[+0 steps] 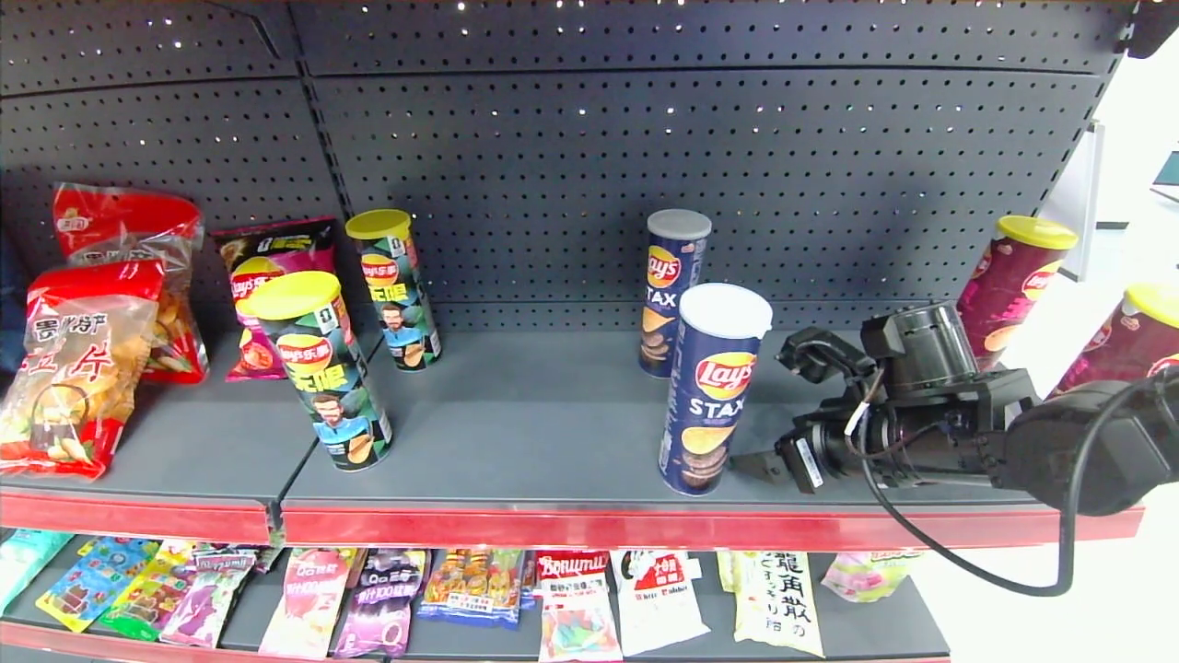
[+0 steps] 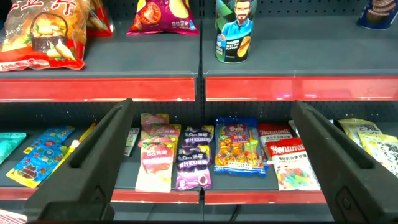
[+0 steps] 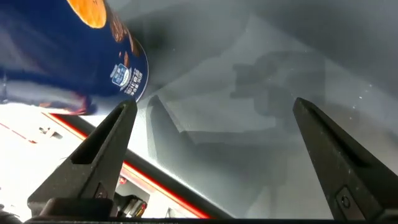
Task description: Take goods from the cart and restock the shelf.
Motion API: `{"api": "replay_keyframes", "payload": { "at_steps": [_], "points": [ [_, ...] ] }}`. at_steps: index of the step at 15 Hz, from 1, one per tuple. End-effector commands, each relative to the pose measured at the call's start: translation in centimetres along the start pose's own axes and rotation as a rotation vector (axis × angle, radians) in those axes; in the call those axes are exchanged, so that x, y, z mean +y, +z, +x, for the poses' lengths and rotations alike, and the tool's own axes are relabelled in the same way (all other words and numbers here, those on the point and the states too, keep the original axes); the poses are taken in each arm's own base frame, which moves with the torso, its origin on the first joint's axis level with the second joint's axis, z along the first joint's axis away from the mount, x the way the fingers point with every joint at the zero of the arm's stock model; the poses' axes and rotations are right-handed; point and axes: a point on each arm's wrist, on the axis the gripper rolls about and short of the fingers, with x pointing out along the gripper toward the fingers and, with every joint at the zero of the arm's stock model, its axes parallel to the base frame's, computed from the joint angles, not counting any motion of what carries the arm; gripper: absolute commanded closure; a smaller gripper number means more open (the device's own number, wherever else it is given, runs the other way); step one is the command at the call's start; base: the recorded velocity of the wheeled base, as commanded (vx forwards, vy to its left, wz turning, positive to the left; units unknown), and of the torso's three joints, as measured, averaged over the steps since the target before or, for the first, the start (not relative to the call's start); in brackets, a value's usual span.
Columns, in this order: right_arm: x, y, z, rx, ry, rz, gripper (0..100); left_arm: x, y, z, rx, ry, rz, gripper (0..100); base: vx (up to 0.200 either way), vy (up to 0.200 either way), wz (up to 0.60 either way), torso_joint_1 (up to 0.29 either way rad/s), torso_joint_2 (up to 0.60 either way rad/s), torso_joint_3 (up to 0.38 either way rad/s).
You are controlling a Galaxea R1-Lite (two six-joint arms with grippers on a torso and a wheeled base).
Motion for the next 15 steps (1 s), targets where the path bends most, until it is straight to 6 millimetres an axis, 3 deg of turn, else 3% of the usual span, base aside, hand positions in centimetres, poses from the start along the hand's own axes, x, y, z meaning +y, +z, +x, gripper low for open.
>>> {"api": "replay_keyframes", "payload": {
  "at_steps": [1, 15],
  "points": [
    [0.03, 0.02, 0.23, 0.004, 0.002, -0.002, 0, 0.00, 0.00, 0.00, -0.001, 0.000, 0.001, 0, 0.000, 0.000, 0.00, 0.000, 0.00, 0.000],
    [-0.06, 0.07, 1.22, 0.021, -0.016, -0.003, 0, 0.00, 0.00, 0.00, -0.001, 0.000, 0.001, 0, 0.000, 0.000, 0.00, 0.000, 0.00, 0.000]
  ]
}}
